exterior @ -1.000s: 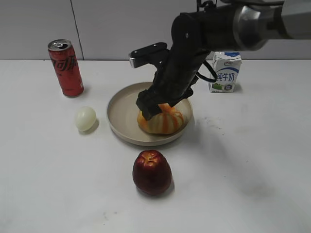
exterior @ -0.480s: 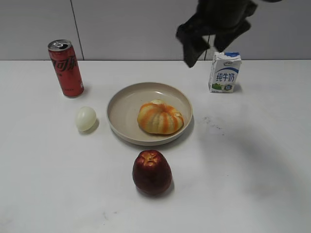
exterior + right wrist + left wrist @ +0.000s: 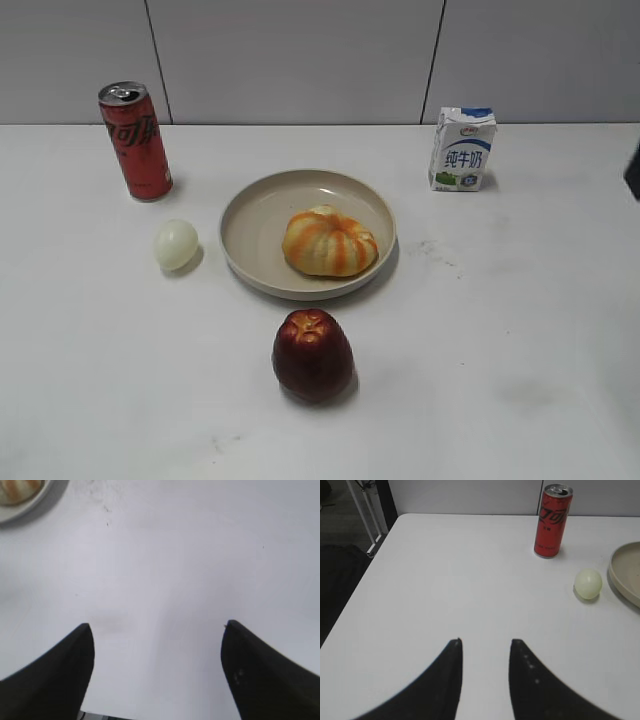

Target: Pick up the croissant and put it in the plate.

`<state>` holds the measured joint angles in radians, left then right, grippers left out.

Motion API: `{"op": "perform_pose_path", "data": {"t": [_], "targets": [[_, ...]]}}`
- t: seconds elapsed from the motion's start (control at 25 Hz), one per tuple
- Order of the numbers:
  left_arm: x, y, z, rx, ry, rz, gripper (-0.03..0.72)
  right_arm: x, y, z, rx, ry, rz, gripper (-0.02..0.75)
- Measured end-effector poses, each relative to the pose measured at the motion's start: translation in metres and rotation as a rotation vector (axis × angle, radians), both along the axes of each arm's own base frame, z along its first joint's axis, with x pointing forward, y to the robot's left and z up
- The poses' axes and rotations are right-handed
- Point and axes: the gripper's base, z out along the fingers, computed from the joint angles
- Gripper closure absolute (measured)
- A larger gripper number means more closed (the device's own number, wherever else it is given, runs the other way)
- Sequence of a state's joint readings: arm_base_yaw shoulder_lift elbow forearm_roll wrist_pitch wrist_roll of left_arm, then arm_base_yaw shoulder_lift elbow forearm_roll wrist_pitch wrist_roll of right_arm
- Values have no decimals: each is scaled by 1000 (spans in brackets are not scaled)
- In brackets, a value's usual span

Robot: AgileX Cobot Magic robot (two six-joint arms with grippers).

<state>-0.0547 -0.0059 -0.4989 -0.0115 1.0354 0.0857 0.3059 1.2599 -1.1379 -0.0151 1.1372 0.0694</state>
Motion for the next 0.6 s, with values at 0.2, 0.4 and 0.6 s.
{"op": "perform_pose_path", "data": {"t": [0.2, 0.4, 0.6], "targets": [[0, 0, 0, 0, 0, 0, 453, -71, -22, -20, 35, -79, -10, 143], [0, 0, 0, 0, 0, 0, 453, -131, -41, -31, 93, -257, -10, 144], [0, 0, 0, 0, 0, 0, 453, -172, -54, -47, 138, -414, -9, 144]]}}
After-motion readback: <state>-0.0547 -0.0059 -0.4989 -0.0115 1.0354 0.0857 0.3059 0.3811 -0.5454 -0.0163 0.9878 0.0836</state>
